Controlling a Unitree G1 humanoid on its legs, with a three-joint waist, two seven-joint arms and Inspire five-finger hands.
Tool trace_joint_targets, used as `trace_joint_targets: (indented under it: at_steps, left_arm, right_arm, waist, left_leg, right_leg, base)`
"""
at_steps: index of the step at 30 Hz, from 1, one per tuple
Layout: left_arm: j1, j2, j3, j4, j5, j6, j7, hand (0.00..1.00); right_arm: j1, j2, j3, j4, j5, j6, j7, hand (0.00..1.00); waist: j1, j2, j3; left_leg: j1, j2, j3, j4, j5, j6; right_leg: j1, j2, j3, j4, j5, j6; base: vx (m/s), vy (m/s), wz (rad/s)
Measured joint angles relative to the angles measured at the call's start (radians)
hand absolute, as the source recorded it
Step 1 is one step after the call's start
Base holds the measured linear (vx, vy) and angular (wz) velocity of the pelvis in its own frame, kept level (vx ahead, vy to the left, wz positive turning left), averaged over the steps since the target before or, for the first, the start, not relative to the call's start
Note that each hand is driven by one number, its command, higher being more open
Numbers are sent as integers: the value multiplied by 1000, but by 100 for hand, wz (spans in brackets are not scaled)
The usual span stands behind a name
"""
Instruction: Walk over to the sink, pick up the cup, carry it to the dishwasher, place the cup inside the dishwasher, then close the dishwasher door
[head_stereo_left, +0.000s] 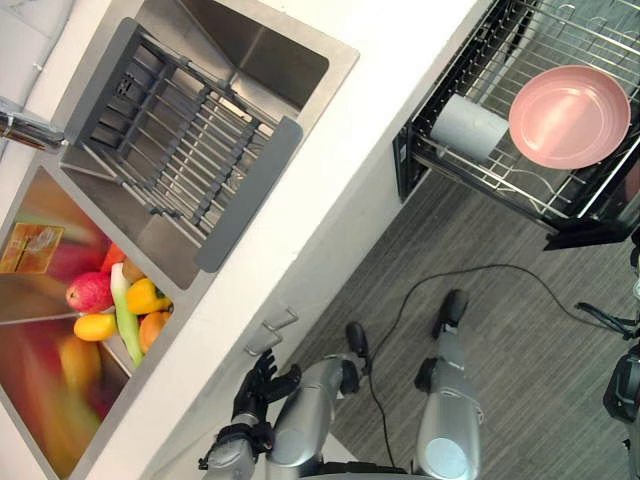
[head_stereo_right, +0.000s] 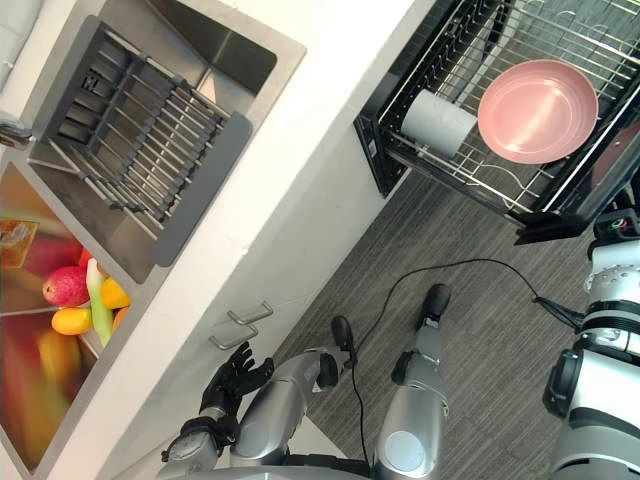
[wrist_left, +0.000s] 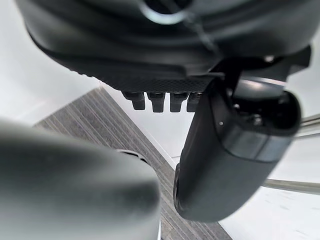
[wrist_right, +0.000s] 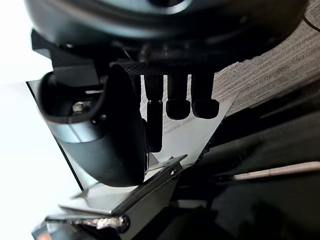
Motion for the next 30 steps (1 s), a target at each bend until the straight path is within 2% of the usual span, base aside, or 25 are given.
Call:
trace_joint_targets:
  at_steps: [2, 7, 12, 15, 17, 18, 22, 26, 27, 28, 29, 30]
  left_arm:
    - [8, -15, 6, 4, 0, -15, -10, 100]
    - [27, -27, 13, 9, -3, -41, -47, 100]
    - [56, -77, 53, 44, -69, -39, -105, 100]
    - [71, -80, 54, 94, -79, -27, -156, 100]
    - [87, -86, 78, 117, -81, -21, -180, 100]
    - [89, -99, 106, 119, -84, -25, -191, 100]
    - [88, -104, 116, 126, -78, -25, -196, 100]
    - [83, -104, 122, 127, -65, -37, -195, 100]
    - [78, -104, 130, 127, -56, -40, -195, 100]
    - [64, -100, 135, 145, -56, -45, -196, 100]
    - [61, -98, 139, 152, -56, -45, -196, 100]
    - [60, -95, 156, 159, -57, -44, -194, 100]
  right_arm:
    - [-23, -1, 16, 6, -99, 36, 0, 0]
    - [-79, -1, 110, 39, -227, 99, 4, 0]
    - [-167, -6, 168, 101, -389, 123, 47, 0]
    - [-223, -9, 214, 159, -479, 121, 77, 0]
    - [-254, -31, 220, 223, -519, 116, 57, 0]
    - [-254, -46, 235, 238, -532, 115, 67, 100]
    - [-278, -30, 281, 243, -578, 112, 68, 100]
    - [-275, 4, 280, 242, -603, 92, 67, 100]
    - [-262, 18, 276, 236, -595, 72, 67, 100]
    - [-189, 57, 245, 179, -559, 16, 62, 100]
    - [-146, 83, 226, 141, -542, -12, 60, 100]
    - [-37, 155, 186, 44, -507, -75, 60, 100]
  waist:
    - [0, 2, -2]
    - [3, 14, -10]
    - [44, 65, -48]
    - [79, 70, -52]
    - [96, 69, -50]
    - [104, 66, -48]
    - [106, 67, -49]
    - [127, 65, -48]
    - [133, 64, -47]
    - [137, 59, -48]
    - [137, 55, -50]
    - [137, 41, -55]
  left_leg:
    - [31, -10, -35, -42, 29, -3]
    - [91, -15, -131, -128, 90, -20]
    - [138, -15, -254, -246, 177, -39]
    - [177, -9, -306, -264, 187, -46]
    - [184, -9, -332, -267, 192, -49]
    - [186, -10, -341, -272, 197, -51]
    - [197, 1, -332, -280, 201, -57]
    - [198, 42, -321, -280, 202, -79]
    - [198, 52, -318, -280, 201, -86]
    - [200, 74, -316, -282, 199, -100]
    - [201, 82, -315, -285, 200, -105]
    - [206, 101, -312, -293, 199, -119]
  right_leg:
    - [31, -6, -37, 0, -9, -1]
    - [113, -10, -144, 0, -46, -5]
    - [170, -11, -276, 23, -87, -4]
    - [206, -30, -326, 105, -147, 5]
    - [215, -48, -353, 152, -178, 9]
    - [214, -56, -362, 174, -191, 9]
    - [215, -50, -362, 180, -201, 8]
    - [221, -3, -378, 148, -203, -9]
    - [223, 12, -381, 136, -201, -14]
    - [229, 41, -382, 114, -200, -20]
    - [231, 53, -382, 103, -199, -22]
    - [238, 81, -374, 77, -196, -31]
  base:
    - [24, 22, 39]
    - [5, -29, 58]
    - [16, -70, 66]
    - [36, -34, 50]
    - [17, -8, 46]
    - [-4, 1, 31]
    - [-40, -11, -9]
    - [-71, -87, -14]
    - [-52, -130, -17]
    - [-44, -141, -16]
    - [-18, -165, -15]
    - [5, -142, -12]
